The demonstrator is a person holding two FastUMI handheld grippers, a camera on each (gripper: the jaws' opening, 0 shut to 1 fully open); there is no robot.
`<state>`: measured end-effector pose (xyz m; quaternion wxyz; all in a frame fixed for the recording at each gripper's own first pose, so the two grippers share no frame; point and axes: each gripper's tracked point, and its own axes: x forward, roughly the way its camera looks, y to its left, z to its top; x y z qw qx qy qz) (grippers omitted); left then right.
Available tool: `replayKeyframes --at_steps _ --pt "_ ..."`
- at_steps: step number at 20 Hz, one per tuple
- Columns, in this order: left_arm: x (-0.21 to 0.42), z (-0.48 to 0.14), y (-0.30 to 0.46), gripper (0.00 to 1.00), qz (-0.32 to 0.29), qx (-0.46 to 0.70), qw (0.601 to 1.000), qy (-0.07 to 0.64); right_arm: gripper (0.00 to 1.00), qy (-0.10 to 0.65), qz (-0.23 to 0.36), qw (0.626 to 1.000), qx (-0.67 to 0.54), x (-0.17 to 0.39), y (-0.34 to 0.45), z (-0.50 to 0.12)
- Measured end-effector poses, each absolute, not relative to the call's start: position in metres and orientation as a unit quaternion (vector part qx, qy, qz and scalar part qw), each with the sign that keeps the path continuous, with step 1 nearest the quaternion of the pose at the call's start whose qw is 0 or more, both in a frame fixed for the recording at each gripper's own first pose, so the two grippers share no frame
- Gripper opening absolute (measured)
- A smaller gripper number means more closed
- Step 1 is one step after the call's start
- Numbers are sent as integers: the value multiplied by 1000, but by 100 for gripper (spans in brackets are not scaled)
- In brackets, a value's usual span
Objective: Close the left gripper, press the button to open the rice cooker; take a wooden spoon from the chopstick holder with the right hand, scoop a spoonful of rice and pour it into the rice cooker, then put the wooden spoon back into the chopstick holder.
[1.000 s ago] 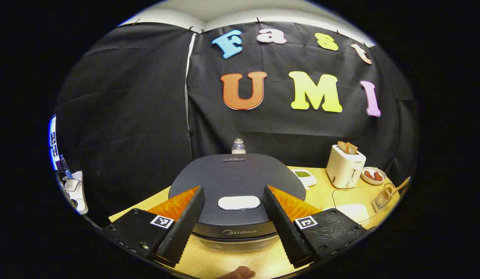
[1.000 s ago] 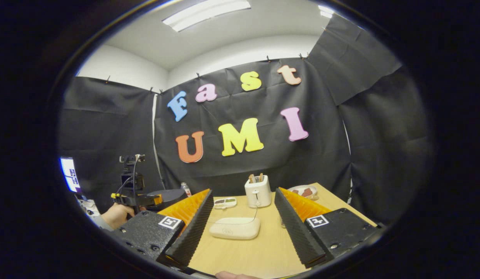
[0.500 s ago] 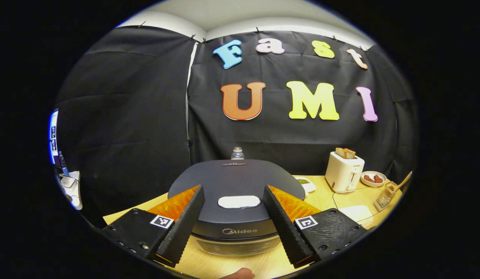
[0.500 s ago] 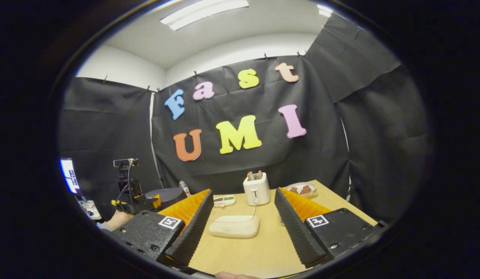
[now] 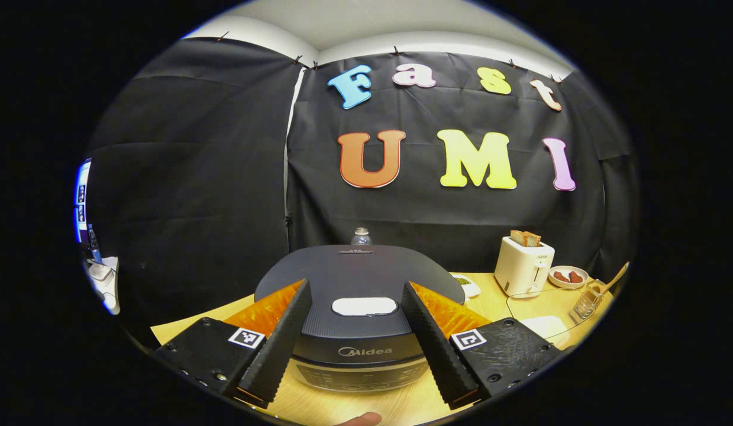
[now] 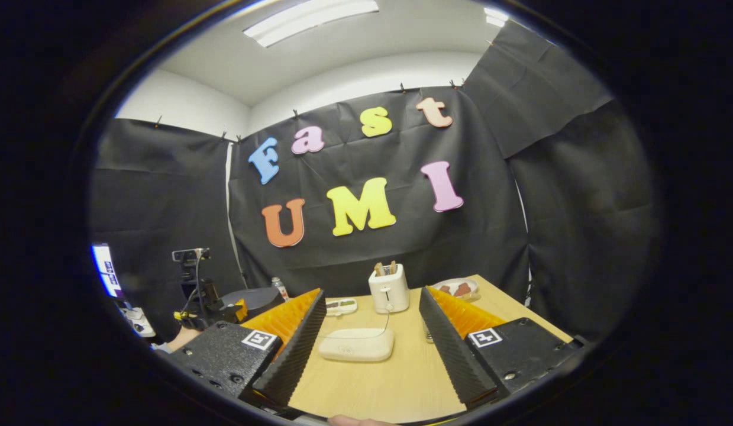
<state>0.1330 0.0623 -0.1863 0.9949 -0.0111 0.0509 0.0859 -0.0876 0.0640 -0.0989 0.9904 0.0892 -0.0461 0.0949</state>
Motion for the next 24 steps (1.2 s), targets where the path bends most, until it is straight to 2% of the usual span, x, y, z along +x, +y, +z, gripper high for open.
replayKeyframes --at_steps 1,2,3,4,5,6,7,9,10,13,14,15,16,24 --pt "132 -185 62 89 85 -20 995 51 100 -49 95 991 86 -89 64 -96" --pt "135 -181 62 99 83 -23 995 49 100 -51 93 991 83 -89 64 -94" --pt "133 -183 61 98 82 -15 995 63 100 -51 90 991 81 -88 62 -92" --pt "129 -180 61 100 81 -8 994 68 95 -51 89 992 80 -88 62 -90" --pt "124 -177 59 98 82 -8 994 75 100 -54 89 991 80 -88 63 -86" --pt "118 -170 56 96 79 -5 994 76 100 -53 87 992 78 -87 64 -85" --pt "113 -165 51 95 74 -8 994 79 95 -53 86 992 74 -86 64 -84" --pt "104 -153 39 95 56 -15 995 82 95 -50 82 993 67 -87 63 -83" --pt "98 -145 33 95 50 -15 996 78 100 -49 81 993 65 -86 63 -84" --pt "80 -124 15 94 27 -21 997 70 100 -42 78 995 56 -84 62 -86" --pt "74 -118 11 94 23 -21 997 68 95 -38 79 995 54 -83 63 -87" --pt "68 -113 6 94 16 -19 997 68 95 -34 78 995 55 -82 62 -88" --pt "61 -108 4 95 15 -15 998 67 100 -31 76 995 56 -80 60 -90" --pt "9 -74 -28 95 -28 -8 999 42 100 -23 67 997 31 -78 58 -87"
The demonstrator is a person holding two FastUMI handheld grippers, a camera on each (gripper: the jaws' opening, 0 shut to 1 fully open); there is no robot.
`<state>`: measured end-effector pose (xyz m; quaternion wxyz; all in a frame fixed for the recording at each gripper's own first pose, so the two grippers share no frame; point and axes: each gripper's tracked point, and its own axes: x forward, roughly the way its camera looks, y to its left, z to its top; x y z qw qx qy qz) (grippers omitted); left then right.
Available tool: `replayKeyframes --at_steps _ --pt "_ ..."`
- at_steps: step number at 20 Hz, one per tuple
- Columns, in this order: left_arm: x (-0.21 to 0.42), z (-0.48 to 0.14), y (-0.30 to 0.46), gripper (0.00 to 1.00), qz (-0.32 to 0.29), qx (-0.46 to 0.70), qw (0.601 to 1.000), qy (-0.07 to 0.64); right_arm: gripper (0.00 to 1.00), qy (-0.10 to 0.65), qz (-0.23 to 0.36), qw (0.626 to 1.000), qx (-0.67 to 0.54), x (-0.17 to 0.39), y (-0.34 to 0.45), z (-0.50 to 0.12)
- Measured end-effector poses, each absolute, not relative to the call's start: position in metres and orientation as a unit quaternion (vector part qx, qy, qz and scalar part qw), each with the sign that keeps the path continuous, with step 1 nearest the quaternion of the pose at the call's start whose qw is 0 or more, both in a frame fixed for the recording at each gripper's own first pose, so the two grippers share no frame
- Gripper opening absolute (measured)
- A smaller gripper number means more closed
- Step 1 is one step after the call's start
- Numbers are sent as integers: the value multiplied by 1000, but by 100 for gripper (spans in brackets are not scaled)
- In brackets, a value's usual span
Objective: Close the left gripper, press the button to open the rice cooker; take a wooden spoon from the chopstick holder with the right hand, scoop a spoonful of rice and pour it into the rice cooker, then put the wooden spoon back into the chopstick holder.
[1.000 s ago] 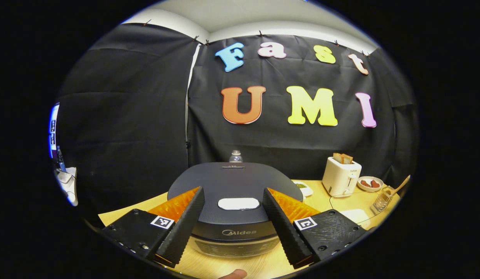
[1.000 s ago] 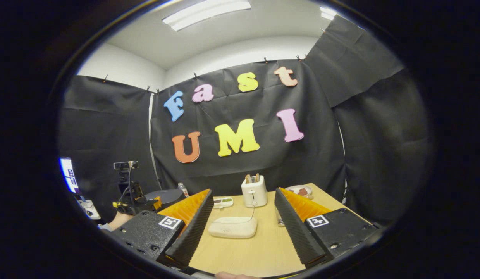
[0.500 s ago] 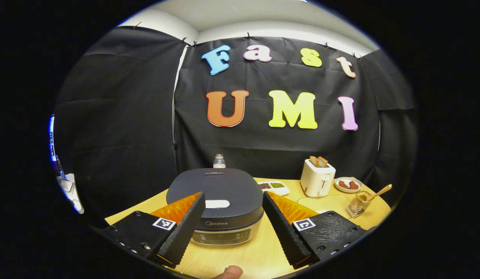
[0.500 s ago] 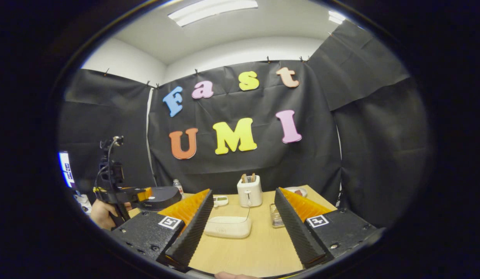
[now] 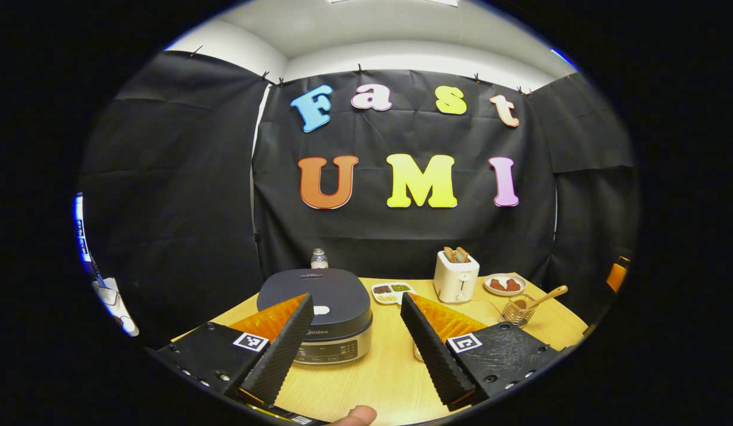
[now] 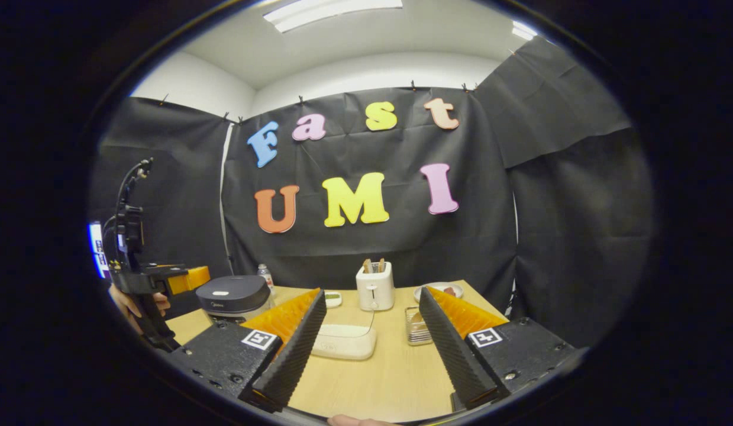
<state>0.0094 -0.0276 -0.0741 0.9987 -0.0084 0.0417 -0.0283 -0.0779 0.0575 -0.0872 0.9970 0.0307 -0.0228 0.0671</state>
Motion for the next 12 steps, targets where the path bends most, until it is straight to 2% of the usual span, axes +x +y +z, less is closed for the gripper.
replayKeyframes --at_steps 2,3,4,5,6,7,8,9,11,12 --pt "-3 -66 -33 95 -38 -6 999 30 100 -23 61 998 23 -78 55 -86" --pt "-9 -63 -34 94 -39 -3 999 25 95 -21 57 998 22 -78 54 -87" --pt "-16 -58 -34 95 -34 0 999 13 100 -20 55 998 23 -78 53 -87" --pt "-24 -56 -37 95 -36 3 999 4 95 -15 52 998 23 -76 53 -89" --pt "-31 -56 -42 84 -39 7 999 -2 95 -10 51 998 24 -76 52 -93" --pt "-37 -54 -43 95 -37 11 999 -8 95 -7 51 998 25 -76 52 -93" --pt "-43 -53 -44 94 -36 13 999 -12 100 -6 51 998 25 -78 52 -94" --pt "-48 -52 -44 94 -34 13 999 -15 95 -6 51 998 23 -79 53 -92" --pt "-57 -49 -45 94 -32 10 999 -21 95 -9 51 999 16 -83 54 -90" --pt "-61 -47 -47 94 -34 7 999 -23 100 -12 51 999 13 -86 54 -88"
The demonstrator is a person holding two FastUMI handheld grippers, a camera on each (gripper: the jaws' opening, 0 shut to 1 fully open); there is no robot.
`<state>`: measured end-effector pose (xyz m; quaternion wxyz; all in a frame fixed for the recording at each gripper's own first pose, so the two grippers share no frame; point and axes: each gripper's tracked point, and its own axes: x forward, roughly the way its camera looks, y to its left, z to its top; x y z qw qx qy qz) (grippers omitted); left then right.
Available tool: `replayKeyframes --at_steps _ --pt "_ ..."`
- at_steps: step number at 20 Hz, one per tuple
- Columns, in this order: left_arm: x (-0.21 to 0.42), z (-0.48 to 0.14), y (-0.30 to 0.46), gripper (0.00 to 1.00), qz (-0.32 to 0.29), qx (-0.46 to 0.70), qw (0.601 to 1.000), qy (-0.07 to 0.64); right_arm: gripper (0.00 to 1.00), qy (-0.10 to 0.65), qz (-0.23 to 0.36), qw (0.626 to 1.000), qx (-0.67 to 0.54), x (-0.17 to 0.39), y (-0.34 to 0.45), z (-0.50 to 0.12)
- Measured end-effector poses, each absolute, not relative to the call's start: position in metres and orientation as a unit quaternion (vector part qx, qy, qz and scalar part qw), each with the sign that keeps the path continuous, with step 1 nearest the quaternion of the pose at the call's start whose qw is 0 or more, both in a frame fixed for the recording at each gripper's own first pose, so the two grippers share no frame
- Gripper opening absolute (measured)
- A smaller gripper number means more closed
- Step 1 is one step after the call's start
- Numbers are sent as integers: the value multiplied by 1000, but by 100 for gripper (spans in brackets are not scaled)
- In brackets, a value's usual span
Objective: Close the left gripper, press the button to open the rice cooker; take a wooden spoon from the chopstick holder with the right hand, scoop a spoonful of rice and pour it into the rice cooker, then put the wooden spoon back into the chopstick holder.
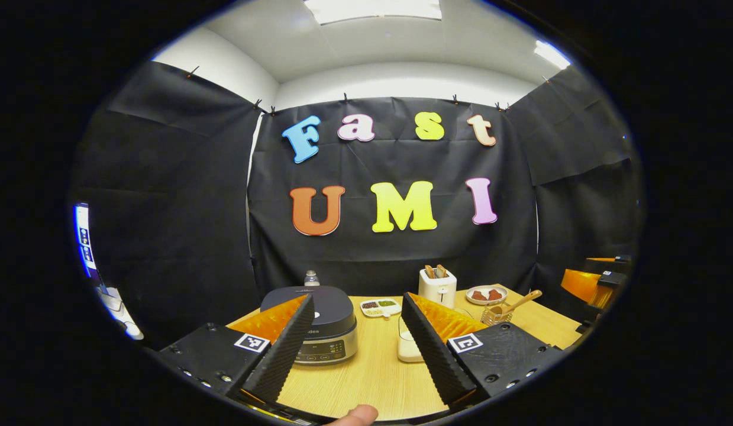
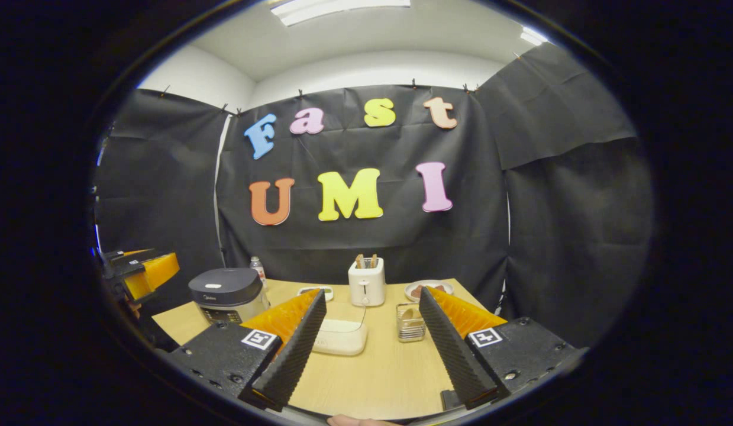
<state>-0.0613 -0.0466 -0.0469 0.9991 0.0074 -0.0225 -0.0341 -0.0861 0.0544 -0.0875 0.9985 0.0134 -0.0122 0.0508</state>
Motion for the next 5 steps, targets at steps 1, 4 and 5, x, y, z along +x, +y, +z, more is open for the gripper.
replayKeyframes --at_steps 1,4,5 --pt "-65 -46 -48 95 -37 5 999 -22 100 -16 49 999 9 -88 55 -85" --pt "-70 -41 -47 94 -39 5 999 -23 100 -25 45 999 -8 -93 56 -77" --pt "-73 -41 -47 94 -41 5 999 -21 95 -29 45 999 -13 -95 58 -74"
